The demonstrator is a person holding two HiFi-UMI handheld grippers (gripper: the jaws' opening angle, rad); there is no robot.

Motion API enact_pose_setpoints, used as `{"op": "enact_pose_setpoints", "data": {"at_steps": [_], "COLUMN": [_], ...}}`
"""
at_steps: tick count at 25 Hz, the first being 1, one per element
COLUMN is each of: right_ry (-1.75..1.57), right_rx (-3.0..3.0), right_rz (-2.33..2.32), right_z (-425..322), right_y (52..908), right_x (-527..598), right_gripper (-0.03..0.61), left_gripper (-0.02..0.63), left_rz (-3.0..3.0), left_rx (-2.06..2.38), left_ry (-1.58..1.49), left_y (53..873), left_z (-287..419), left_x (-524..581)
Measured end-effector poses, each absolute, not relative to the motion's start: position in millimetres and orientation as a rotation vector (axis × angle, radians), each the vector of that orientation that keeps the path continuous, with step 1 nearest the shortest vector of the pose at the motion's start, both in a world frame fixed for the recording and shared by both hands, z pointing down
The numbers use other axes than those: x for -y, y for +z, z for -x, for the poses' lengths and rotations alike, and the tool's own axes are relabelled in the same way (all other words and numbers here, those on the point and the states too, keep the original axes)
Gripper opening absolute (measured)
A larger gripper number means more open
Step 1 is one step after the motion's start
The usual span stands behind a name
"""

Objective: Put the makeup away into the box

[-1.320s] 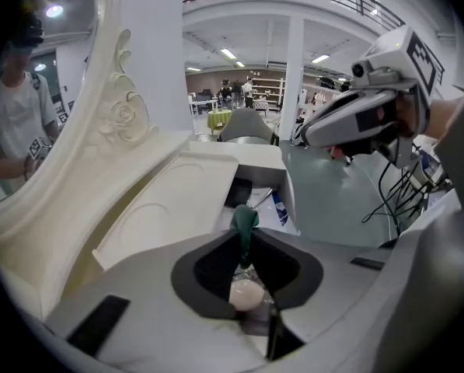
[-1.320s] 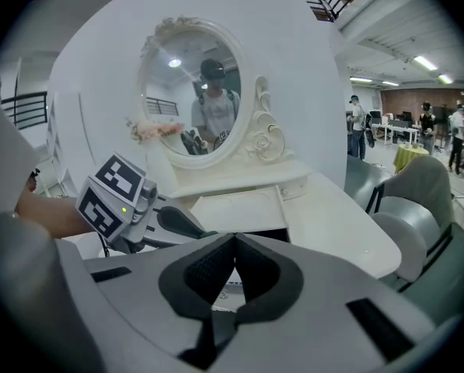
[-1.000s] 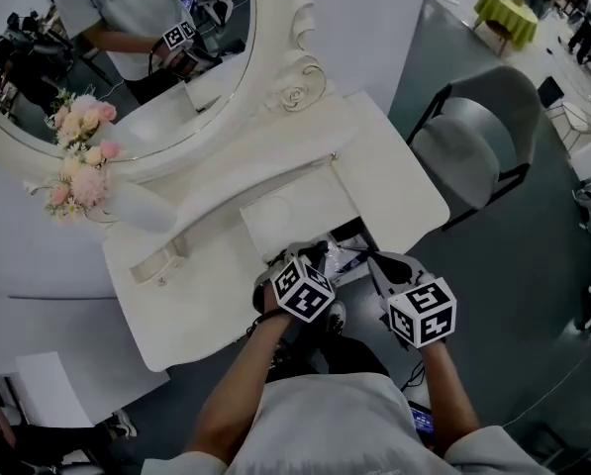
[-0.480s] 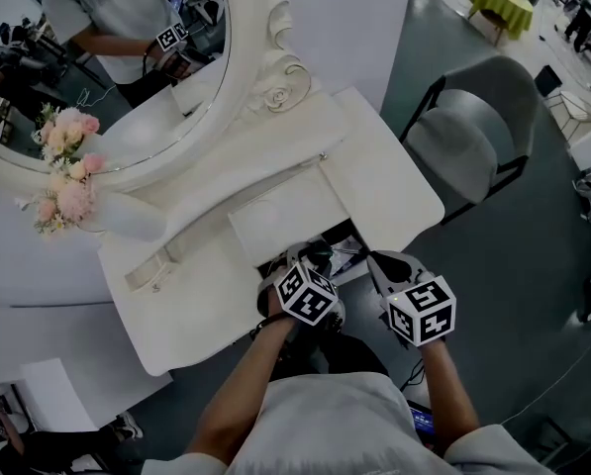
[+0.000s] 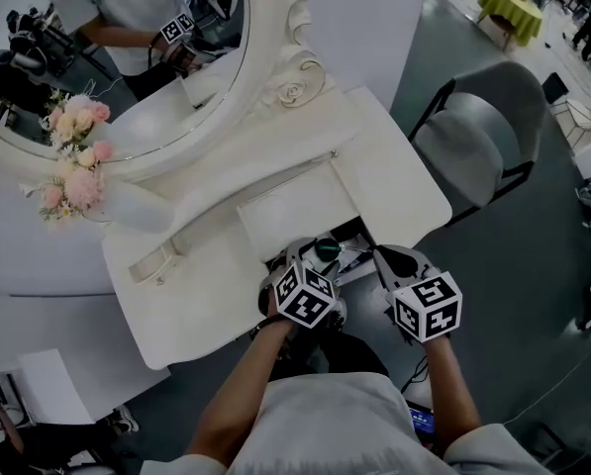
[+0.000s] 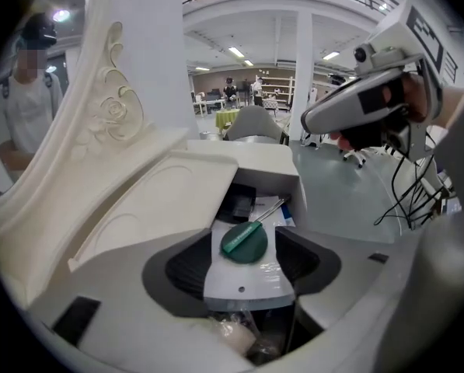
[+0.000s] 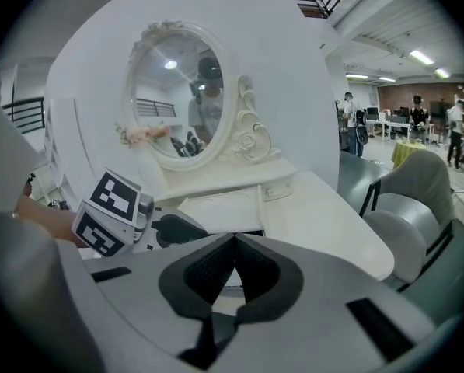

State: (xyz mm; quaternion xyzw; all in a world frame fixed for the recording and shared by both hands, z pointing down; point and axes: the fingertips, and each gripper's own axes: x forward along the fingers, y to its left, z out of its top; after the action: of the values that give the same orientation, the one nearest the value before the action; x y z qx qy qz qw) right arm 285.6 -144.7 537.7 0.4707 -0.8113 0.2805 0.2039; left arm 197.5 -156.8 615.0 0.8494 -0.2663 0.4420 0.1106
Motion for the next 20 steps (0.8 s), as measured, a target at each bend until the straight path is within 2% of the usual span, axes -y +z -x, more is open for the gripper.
{"op": "enact_pose_setpoints", "data": {"at_steps": [9,20], "right_ry": [0.738,0.576], "right_rx": [2.263,2.341], "right_rz": [-1.335,-1.27], "right_z": [-262.6,-182.9], "right_y": [523.7,479.8], "right_x": [140.2,137.0], "right_gripper": [-0.005,-0.006], "left_gripper": [0.273,0.189], "left_rz": [-2.494,-2.415], "left_rx": [0.913,1.206], "left_ry": [1.095,0.822], "left_y": [582.9,524.5], "left_z": [-146.5,-19.3], "left_x": [162.1,161.9]}}
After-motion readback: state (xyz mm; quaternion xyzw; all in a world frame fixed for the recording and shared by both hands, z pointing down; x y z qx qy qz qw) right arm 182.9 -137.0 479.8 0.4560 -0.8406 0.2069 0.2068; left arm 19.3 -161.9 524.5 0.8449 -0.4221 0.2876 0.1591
